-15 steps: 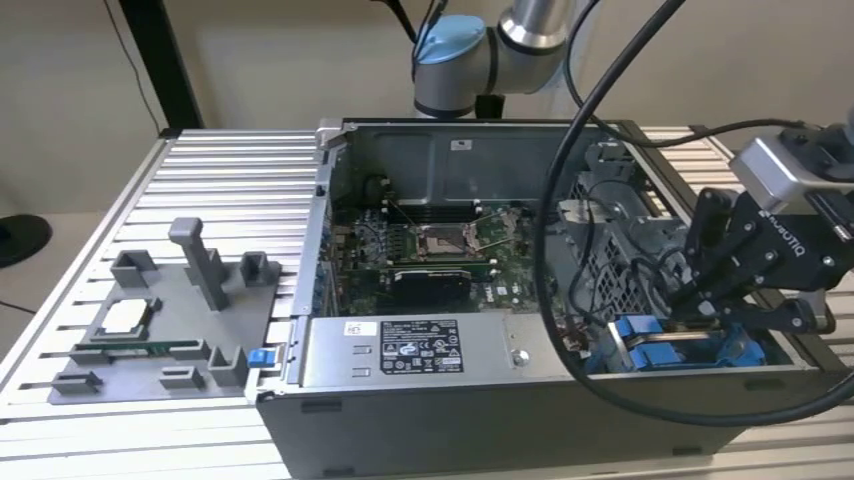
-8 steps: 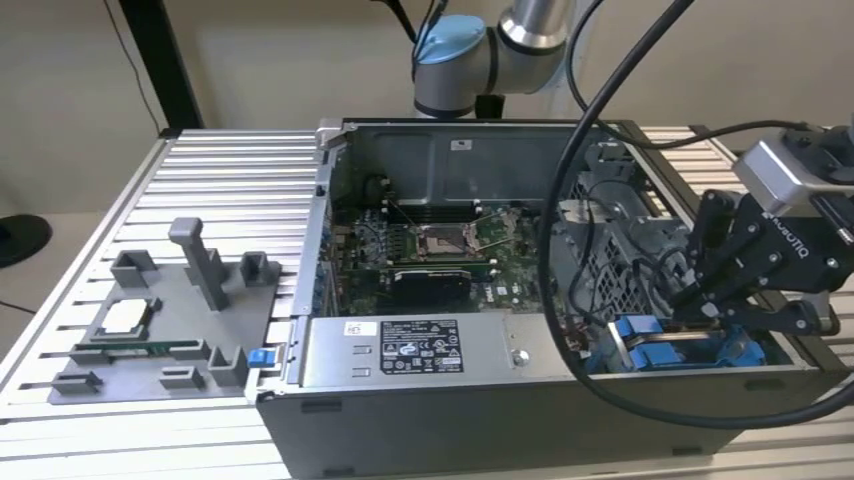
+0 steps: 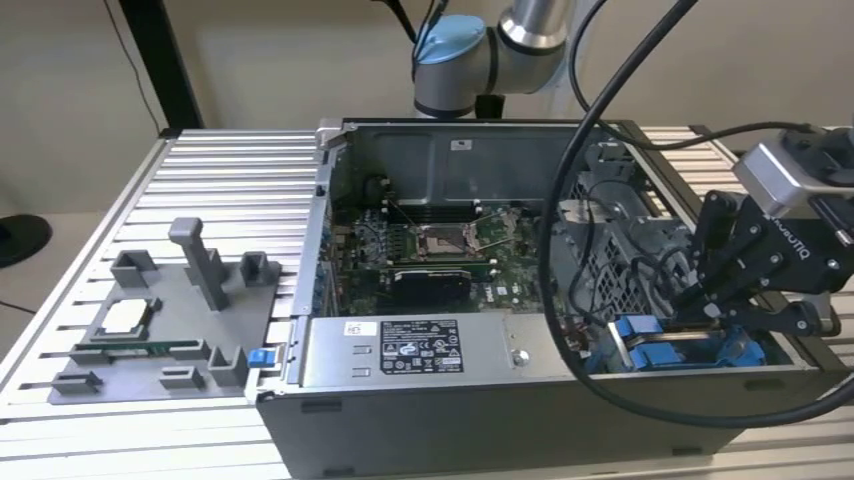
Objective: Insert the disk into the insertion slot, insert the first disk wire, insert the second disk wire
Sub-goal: 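Insert the second disk wire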
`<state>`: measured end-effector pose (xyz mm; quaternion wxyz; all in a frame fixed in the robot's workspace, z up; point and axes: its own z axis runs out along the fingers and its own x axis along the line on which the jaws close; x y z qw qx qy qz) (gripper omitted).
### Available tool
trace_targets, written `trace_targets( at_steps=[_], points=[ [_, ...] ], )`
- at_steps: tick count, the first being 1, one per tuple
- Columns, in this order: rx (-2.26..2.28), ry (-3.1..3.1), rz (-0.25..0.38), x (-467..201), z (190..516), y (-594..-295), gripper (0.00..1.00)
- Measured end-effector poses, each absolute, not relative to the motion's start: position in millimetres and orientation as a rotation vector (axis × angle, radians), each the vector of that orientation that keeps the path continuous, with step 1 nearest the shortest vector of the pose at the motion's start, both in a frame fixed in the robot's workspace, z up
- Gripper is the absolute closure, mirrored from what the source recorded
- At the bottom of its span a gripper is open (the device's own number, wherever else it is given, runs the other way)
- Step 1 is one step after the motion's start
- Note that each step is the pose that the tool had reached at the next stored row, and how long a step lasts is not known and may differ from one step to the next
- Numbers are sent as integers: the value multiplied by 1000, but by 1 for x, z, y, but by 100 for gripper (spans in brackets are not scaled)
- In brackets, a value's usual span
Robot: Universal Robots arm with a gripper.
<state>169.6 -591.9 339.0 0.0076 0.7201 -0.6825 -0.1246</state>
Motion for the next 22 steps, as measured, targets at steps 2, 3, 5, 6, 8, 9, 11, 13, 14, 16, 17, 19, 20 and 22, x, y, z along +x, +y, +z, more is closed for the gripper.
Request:
trace_targets(
  at_steps=[2, 3, 5, 6, 8, 9, 11, 13, 14, 16, 17, 19, 20, 22],
  points=[
    [2245, -2144, -388, 170, 339, -592, 100],
    [2242, -2148, -388, 170, 339, -592, 100],
    [2238, -2154, -387, 170, 338, -592, 100],
    [2236, -2157, -387, 170, 338, -592, 100],
    [2233, -2161, -386, 170, 338, -592, 100],
    [2231, -2164, -386, 170, 337, -592, 100],
    [2227, -2169, -386, 170, 337, -592, 100],
    [2224, -2173, -385, 170, 336, -592, 100],
    [2223, -2176, -385, 170, 336, -592, 100],
    [2220, -2179, -385, 169, 335, -592, 100],
    [2218, -2181, -385, 169, 334, -592, 100],
    [2215, -2183, -383, 168, 331, -592, 100],
    [2214, -2184, -383, 168, 330, -591, 100],
    [2213, -2187, -384, 168, 331, -591, 100]
  ],
)
